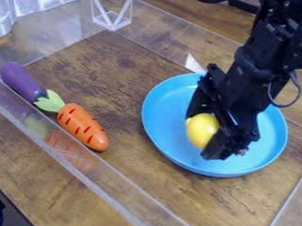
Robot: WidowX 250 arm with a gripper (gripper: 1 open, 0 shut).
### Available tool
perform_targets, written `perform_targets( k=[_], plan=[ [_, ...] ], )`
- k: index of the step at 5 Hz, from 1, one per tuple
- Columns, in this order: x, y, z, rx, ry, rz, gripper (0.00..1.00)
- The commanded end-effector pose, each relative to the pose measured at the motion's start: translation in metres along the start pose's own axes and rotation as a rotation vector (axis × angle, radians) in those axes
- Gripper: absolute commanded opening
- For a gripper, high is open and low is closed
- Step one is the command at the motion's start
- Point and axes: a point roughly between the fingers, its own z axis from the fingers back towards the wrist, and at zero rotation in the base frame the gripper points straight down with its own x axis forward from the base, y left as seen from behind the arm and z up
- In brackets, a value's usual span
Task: Put the lemon on the blue tray
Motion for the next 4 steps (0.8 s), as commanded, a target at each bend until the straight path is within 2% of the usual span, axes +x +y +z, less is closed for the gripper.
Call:
perform_targets(
  k=[1,4],
  plan=[
    [0.0038,0.0137,0.0121,0.015,-0.044,0.023,0.00],
    [0.0111,0.0146,0.0050,-0.004,-0.050,0.033,0.00]
  ],
)
